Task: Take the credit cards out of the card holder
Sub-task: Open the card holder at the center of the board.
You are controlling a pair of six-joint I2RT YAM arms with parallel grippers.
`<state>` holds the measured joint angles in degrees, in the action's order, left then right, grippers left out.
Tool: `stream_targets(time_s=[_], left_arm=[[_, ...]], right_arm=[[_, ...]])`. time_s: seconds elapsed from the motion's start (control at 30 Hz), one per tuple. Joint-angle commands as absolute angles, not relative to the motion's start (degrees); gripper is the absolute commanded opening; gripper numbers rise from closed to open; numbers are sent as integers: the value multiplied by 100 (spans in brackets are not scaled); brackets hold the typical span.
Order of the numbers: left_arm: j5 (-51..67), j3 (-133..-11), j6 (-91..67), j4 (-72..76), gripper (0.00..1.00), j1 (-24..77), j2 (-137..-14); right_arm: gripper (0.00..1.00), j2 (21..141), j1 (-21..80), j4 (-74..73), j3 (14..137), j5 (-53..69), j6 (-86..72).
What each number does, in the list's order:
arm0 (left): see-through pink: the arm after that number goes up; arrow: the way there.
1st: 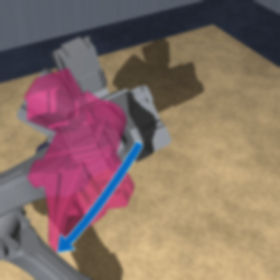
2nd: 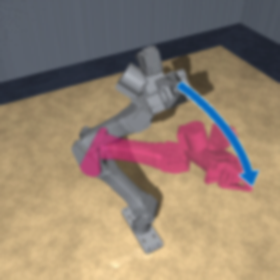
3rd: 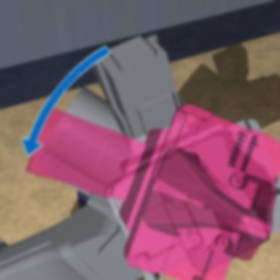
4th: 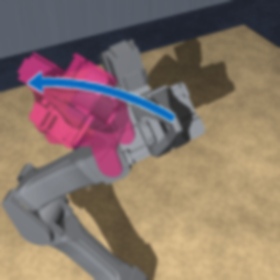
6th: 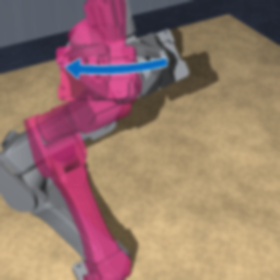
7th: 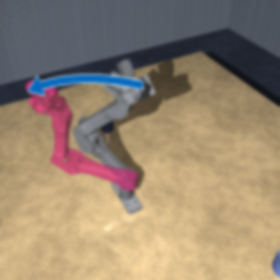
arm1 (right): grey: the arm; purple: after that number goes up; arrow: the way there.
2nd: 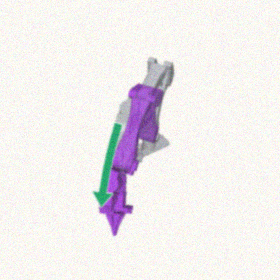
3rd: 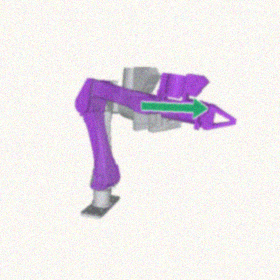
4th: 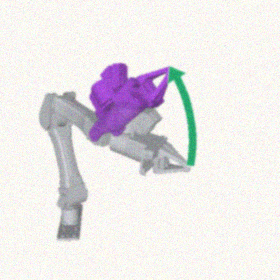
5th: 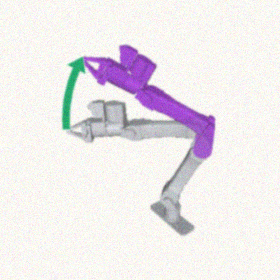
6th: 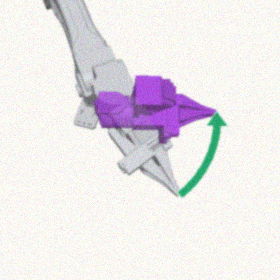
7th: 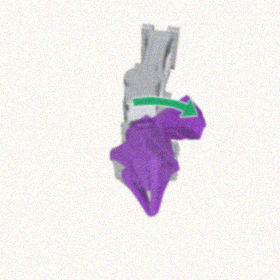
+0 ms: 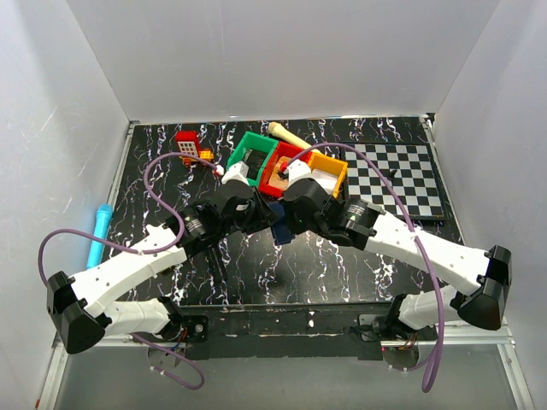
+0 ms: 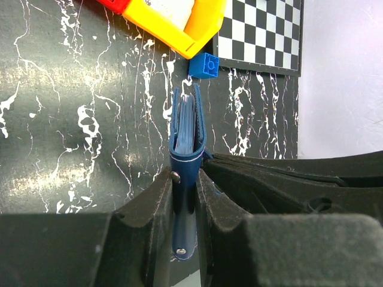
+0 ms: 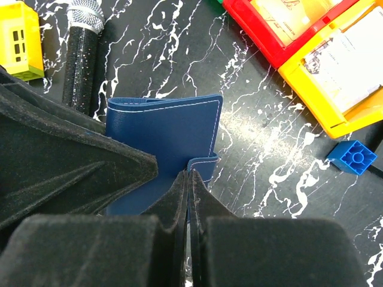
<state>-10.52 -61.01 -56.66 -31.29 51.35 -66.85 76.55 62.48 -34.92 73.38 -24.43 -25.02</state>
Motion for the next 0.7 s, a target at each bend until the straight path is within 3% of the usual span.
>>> stream_targets(time_s=[0.0,0.67], left_arm=[[-1169,-6152,-5695,-3120,0,5159,-6372],[-1143,-6109,-5696,-3103,0,5150,-6381]], right_arm=[[1,7436,6056,-3586,7146,-2435,-2531],[1,7137,5696,-3384,6873,-1934,-2751]])
